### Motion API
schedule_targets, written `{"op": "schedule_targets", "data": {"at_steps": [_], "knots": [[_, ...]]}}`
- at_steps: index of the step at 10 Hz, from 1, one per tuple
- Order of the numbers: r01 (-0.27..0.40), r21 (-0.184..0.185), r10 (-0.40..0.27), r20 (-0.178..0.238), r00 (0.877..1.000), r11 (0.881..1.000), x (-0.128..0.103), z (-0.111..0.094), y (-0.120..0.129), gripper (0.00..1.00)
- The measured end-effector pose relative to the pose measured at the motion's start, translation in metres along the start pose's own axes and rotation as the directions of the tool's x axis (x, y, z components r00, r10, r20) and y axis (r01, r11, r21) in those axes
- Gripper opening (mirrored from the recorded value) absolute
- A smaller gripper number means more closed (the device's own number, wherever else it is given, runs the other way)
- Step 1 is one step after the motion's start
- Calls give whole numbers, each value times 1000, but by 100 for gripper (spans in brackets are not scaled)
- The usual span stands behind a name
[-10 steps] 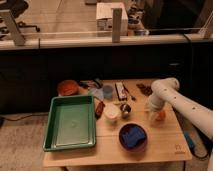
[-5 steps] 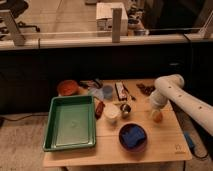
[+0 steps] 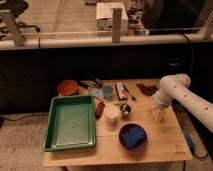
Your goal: Place apple in paper cup
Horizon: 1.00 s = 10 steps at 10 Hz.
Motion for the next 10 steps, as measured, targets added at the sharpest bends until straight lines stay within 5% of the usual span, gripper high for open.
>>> {"op": "schedule_targets", "data": {"at_steps": [6,10], "knots": [[-33,-64,31,-34,999,997,20,31,-3,80],[-45,-72,41,-49,998,996,32,34,0,45]]}}
